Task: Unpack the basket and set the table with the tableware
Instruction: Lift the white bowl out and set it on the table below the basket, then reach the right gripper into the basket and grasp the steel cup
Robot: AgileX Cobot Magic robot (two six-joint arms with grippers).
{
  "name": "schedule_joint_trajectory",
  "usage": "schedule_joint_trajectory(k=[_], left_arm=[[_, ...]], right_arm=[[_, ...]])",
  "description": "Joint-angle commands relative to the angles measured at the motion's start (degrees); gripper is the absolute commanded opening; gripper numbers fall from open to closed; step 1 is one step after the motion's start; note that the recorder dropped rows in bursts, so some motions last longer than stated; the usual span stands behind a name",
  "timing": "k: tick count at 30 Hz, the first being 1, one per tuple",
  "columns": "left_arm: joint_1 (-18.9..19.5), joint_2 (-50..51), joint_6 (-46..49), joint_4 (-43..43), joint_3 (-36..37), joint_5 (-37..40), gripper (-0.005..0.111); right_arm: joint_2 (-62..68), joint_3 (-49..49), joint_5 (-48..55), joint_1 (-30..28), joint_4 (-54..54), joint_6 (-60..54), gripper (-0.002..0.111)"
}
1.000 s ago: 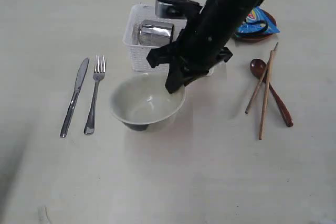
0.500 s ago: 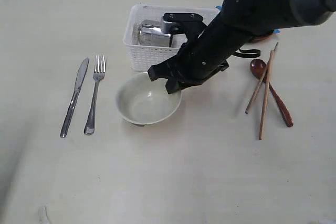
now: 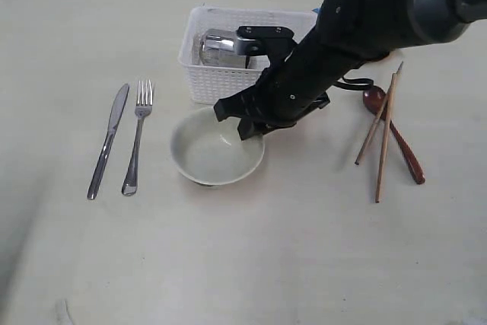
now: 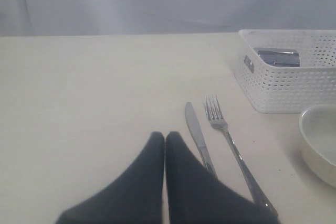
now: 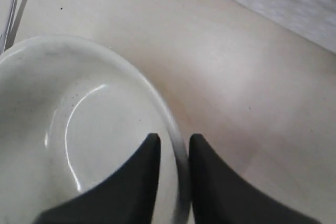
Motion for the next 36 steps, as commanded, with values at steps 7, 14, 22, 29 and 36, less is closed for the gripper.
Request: schedule_joint_trajectory(k=[7, 14, 22, 29, 36], left_arm=[[-0.44, -0.19, -0.03, 0.22, 0.18, -0.1, 0.0], [-0.44, -0.19, -0.03, 0.22, 0.18, -0.1, 0.0], [-0.44, -0.19, -0.03, 0.22, 0.18, -0.1, 0.0], [-0.44, -0.19, -0.03, 0.22, 0.18, -0.1, 0.0], [-0.44, -0.19, -0.03, -0.12, 0.18, -0.1, 0.0]], right_arm=[[-7.33, -0.35, 0.01, 0.03, -1.63, -0.06, 0.04], [-12.36, -8.67, 1.0, -0.56, -12.47, 9.18, 0.04], [-2.87, -28.2, 10.81, -6.37, -13.12, 16.51, 0.04], [9.57, -37.75, 15.71, -9.76, -4.47, 17.14, 0.04], [18.29, -39.67, 18.65, -11.44, 1.31, 18.89, 0.04]])
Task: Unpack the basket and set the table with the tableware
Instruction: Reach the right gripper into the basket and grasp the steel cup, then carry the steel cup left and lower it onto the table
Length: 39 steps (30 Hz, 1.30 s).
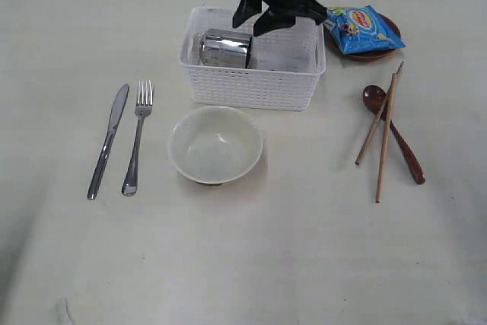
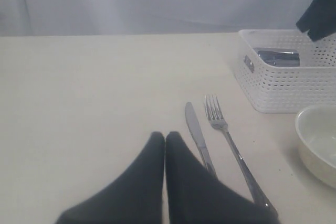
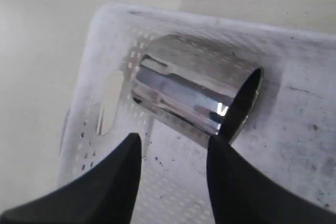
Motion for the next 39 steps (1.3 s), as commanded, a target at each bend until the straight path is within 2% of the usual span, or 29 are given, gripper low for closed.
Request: schedule_joint_trajectory(k=[1, 9, 11, 12, 13, 16, 19, 23, 31, 36, 39], left_arm=[[-0.44, -0.19, -0.03, -0.12, 0.18, -0.1, 0.0], [-0.44, -0.19, -0.03, -0.12, 0.18, -0.1, 0.0], [-0.44, -0.19, -0.03, -0.12, 0.18, -0.1, 0.0], [-0.44, -0.19, -0.03, -0.02, 0.18, -0.1, 0.0], [-0.44, -0.19, -0.03, -0.02, 0.18, -0.1, 0.0], [-0.44, -0.19, -0.03, -0.02, 0.18, -0.1, 0.0], [-0.44, -0.19, -0.03, -0.02, 0.18, -0.1, 0.0], [-0.44, -0.19, -0.03, -0.02, 0.18, -0.1, 0.0], [-0.44, -0.19, -0.03, -0.02, 0.18, -0.1, 0.0], [-0.44, -0.19, -0.03, -0.02, 0.18, -0.1, 0.0], [-0.44, -0.19, -0.03, -0.02, 0.18, -0.1, 0.0]], right_arm=[[3.28, -0.55, 0.52, -0.6, 1.7, 1.87, 0.04], [6.65, -0.55, -3.87, -0.6, 7.76, -0.08, 0.039], [6.33, -0.55, -3.98, -0.6, 7.44, -3.65, 0.021], [5.47, -0.55, -4.26, -0.85, 5.53, -5.62, 0.006], [4.65, -0.55, -4.65, -1.17, 3.7, -6.25, 0.0], [0.22, -0.55, -4.64, -1.64, -1.4, -6.69, -0.001], [-3.68, -0.55, -2.86, -1.46, -1.86, -12.73, -0.001], [-8.75, -0.55, -0.76, 0.69, -4.9, -14.66, -0.001], [-14.61, -0.55, 1.15, 13.1, -16.2, -11.26, -0.001], [-13.99, -0.9, -4.3, 22.52, -24.82, -5.73, -0.001], [-10.64, -4.79, -3.85, 26.26, -31.99, -0.6, -0.001]])
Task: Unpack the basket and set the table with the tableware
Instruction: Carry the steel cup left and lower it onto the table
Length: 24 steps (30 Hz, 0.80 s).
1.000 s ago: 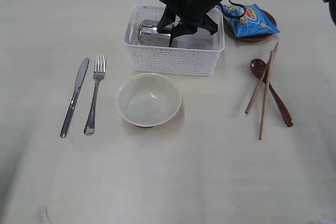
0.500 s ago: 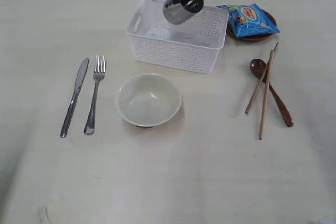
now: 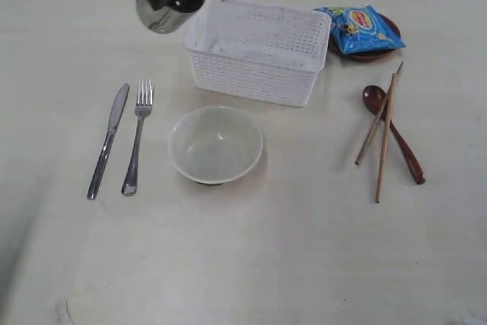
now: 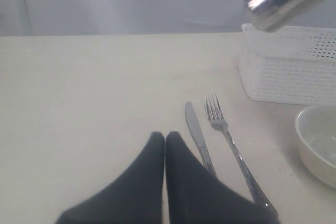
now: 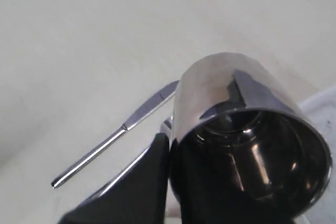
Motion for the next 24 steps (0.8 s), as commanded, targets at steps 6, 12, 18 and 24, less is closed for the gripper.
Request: schedule_joint_trajectory(k=[6, 12, 18, 24], left_arm=[[-0.44, -0.19, -0.03, -0.02, 0.18, -0.1, 0.0], [-0.44, -0.19, -0.17, -0.02, 0.18, -0.1, 0.0], [-0.44, -0.19, -0.17, -0.02, 0.18, -0.1, 0.0], [-0.44, -0.19, -0.17, -0.02, 0.18, -0.1, 0.0]], right_arm=[[14.79, -24.66, 9.06, 6.07, -15.73, 8.42, -0.001], [29.65, -45.61, 17.96, 6.05, -15.71, 7.95, -0.001], [35.7, -47.94, 15.17, 5.91, -15.71, 8.91, -0.001], [37.38, -47.94, 14.56, 5.69, -17.25, 9.3, -0.001]])
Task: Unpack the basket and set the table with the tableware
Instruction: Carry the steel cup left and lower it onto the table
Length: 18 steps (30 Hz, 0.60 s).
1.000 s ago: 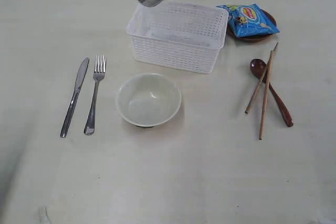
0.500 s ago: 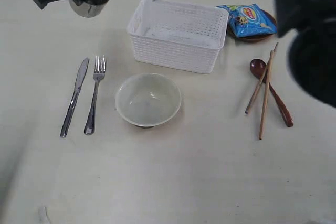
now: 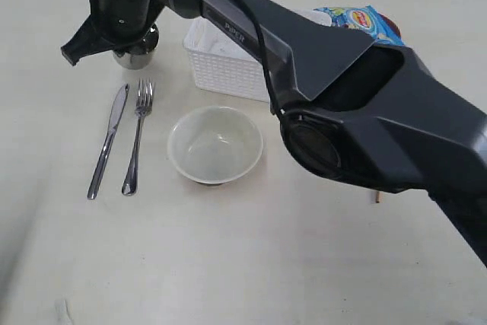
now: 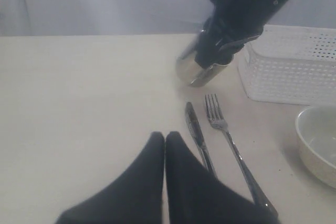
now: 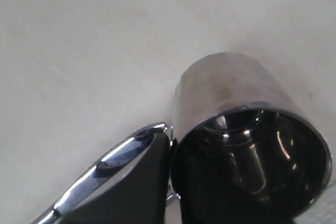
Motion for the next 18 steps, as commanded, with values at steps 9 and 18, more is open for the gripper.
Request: schedule_joint_trajectory(k=[9, 18], left_arm=[[-0.44, -0.19, -0.17, -0.02, 0.18, -0.1, 0.0], [-0.44, -0.19, -0.07, -0.02, 0.18, -0.1, 0.0]], right_arm=[[0.24, -0.69, -2.88, -0.95, -2.59, 0.61, -0.001], [0.58, -0.69, -2.34, -3.34, 2.31, 1.72, -0.001]])
